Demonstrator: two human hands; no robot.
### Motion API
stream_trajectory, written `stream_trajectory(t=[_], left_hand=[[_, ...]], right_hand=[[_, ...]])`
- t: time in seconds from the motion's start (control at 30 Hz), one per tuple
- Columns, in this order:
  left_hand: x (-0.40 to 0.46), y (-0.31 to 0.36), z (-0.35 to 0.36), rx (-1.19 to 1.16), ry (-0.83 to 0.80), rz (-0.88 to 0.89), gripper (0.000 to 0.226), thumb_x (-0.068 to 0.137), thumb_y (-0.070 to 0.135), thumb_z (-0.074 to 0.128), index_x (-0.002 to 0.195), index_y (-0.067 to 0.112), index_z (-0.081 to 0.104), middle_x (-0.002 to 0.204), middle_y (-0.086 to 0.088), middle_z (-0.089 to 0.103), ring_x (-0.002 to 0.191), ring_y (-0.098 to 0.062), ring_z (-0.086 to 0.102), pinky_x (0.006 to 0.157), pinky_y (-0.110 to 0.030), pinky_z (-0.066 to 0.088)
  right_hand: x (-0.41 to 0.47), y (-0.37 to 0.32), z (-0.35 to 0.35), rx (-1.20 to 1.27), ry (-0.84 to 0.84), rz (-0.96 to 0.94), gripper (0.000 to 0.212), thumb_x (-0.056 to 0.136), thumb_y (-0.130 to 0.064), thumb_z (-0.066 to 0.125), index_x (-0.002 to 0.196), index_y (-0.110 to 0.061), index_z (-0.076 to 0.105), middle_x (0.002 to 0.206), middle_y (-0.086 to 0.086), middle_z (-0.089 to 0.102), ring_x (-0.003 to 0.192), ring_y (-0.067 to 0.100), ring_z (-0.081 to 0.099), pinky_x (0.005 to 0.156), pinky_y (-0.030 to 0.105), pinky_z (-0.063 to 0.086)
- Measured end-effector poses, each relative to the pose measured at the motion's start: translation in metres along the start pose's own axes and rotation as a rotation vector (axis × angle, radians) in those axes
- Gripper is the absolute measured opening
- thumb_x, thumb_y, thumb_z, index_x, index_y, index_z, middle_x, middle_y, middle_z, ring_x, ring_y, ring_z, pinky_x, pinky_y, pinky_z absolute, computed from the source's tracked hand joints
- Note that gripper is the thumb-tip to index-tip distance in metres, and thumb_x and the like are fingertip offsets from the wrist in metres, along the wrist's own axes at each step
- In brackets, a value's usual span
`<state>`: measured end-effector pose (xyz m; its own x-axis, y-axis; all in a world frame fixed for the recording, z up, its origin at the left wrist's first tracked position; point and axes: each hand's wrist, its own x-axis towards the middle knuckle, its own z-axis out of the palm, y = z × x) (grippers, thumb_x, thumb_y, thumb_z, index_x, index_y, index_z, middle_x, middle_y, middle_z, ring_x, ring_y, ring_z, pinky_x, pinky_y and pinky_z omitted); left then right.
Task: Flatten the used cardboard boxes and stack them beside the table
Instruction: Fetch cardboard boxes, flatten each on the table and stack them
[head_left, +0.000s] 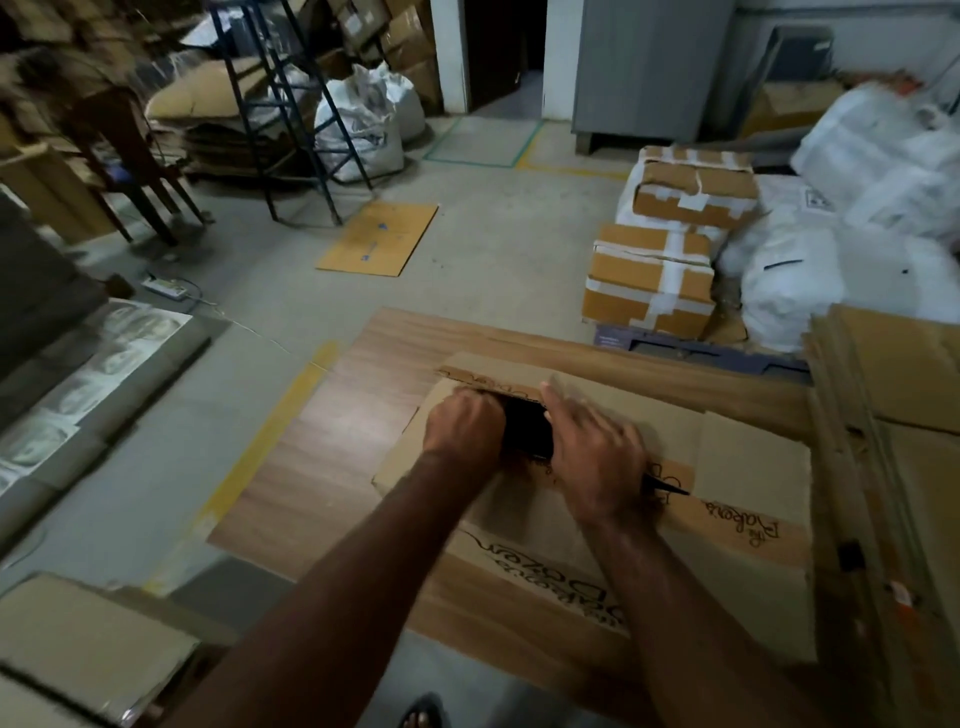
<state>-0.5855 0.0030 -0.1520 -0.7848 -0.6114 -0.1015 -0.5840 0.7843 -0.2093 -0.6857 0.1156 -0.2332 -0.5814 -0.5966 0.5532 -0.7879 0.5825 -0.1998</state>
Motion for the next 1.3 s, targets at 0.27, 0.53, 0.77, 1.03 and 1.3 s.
stream_trajectory(t=[0.27, 0.53, 0.77, 1.03, 1.3], left_hand=[[0.029, 0.021, 0.037, 0.040, -0.104, -0.039, 0.054, 0.091, 0.048, 0.063, 0.130, 0.010, 0.064, 0.133, -0.025, 0.061, 0.115, -0.036, 0.064, 0.096, -0.047, 0.055], [0.038, 0.021, 0.037, 0.226, -0.055, 0.060, 0.053, 0.082, 0.074, 0.060, 0.106, 0.028, 0.072, 0.090, 0.005, 0.072, 0.079, -0.015, 0.066, 0.073, -0.029, 0.051], [0.038, 0.023, 0.027, 0.217, -0.125, 0.013, 0.023, 0.101, 0.036, 0.057, 0.105, 0.018, 0.071, 0.091, 0.002, 0.070, 0.081, -0.016, 0.067, 0.073, -0.030, 0.059], [0.016, -0.002, -0.013, 0.092, 0.019, 0.093, 0.018, 0.101, 0.026, 0.054, 0.113, 0.018, 0.066, 0.112, -0.002, 0.070, 0.105, -0.023, 0.068, 0.081, -0.034, 0.051], [0.016, -0.066, -0.033, -0.033, 0.102, 0.038, 0.037, 0.108, 0.044, 0.035, 0.119, 0.020, 0.062, 0.106, -0.009, 0.067, 0.096, -0.032, 0.066, 0.068, -0.035, 0.042]], right_hand=[[-0.007, 0.001, 0.008, 0.012, 0.074, -0.041, 0.058, 0.079, -0.014, 0.085, 0.133, -0.023, 0.067, 0.116, 0.006, 0.076, 0.109, 0.025, 0.072, 0.085, 0.046, 0.054], [-0.008, 0.003, 0.010, 0.022, 0.054, -0.030, 0.055, 0.083, -0.017, 0.081, 0.135, -0.022, 0.065, 0.118, 0.005, 0.075, 0.112, 0.024, 0.071, 0.088, 0.046, 0.053], [-0.007, 0.003, 0.009, 0.020, 0.057, -0.017, 0.054, 0.083, -0.019, 0.080, 0.135, -0.025, 0.064, 0.118, 0.003, 0.075, 0.113, 0.022, 0.071, 0.087, 0.044, 0.051], [-0.004, 0.002, 0.005, 0.030, 0.168, 0.091, 0.052, 0.086, -0.016, 0.079, 0.136, -0.026, 0.066, 0.108, -0.001, 0.077, 0.092, 0.019, 0.073, 0.081, 0.041, 0.050], [0.002, -0.004, -0.011, 0.032, 0.143, 0.172, 0.050, 0.084, -0.013, 0.080, 0.132, -0.025, 0.069, 0.090, -0.001, 0.078, 0.073, 0.019, 0.072, 0.080, 0.041, 0.051]])
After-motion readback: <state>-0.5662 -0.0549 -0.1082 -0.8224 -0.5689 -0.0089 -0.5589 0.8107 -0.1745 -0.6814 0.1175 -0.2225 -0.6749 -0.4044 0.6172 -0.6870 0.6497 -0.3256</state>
